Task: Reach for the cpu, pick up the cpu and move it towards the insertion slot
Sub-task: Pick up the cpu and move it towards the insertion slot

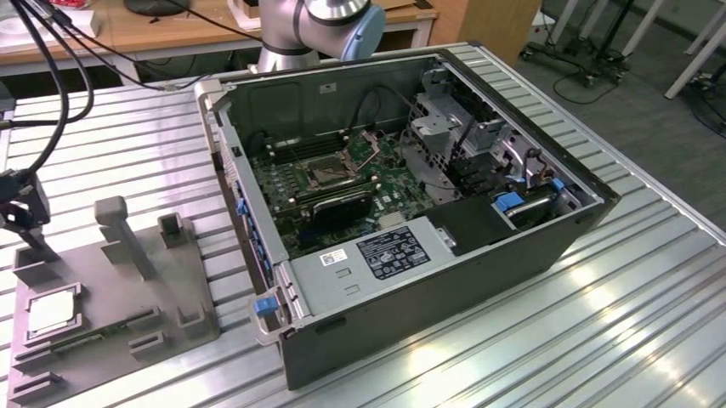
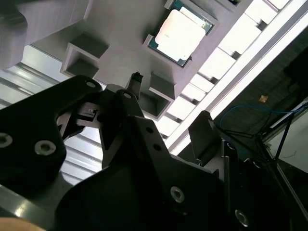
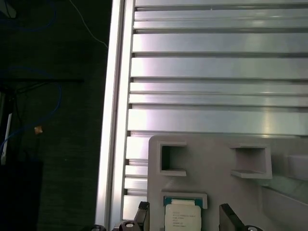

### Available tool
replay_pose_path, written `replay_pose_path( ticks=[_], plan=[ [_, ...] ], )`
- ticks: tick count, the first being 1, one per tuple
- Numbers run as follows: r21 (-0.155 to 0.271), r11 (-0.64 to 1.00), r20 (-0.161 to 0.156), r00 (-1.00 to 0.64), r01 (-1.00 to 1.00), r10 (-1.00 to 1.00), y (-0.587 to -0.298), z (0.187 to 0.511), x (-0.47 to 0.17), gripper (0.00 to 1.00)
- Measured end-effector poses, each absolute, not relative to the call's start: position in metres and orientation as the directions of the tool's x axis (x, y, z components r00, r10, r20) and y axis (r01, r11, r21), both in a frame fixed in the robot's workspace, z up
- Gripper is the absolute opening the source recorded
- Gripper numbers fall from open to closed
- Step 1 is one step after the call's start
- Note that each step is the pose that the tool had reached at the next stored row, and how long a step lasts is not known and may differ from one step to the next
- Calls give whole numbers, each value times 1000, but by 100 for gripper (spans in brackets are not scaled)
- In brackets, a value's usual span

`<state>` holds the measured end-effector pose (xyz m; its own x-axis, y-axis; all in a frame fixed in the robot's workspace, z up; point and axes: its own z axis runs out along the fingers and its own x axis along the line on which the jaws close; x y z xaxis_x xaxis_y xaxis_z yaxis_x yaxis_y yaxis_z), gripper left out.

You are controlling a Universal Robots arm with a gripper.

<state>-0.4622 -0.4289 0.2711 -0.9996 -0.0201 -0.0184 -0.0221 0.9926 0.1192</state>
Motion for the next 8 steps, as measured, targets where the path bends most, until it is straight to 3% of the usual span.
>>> replay_pose_path(
  ticks=[2,5,8],
  plan=[
    [125,992,-19,-1000,-22,-20,-429,271,-462,68],
    [125,992,-20,-1000,-22,-20,-430,268,-462,80],
    [124,992,-20,-1000,-22,-20,-433,263,-462,80]
  ],
)
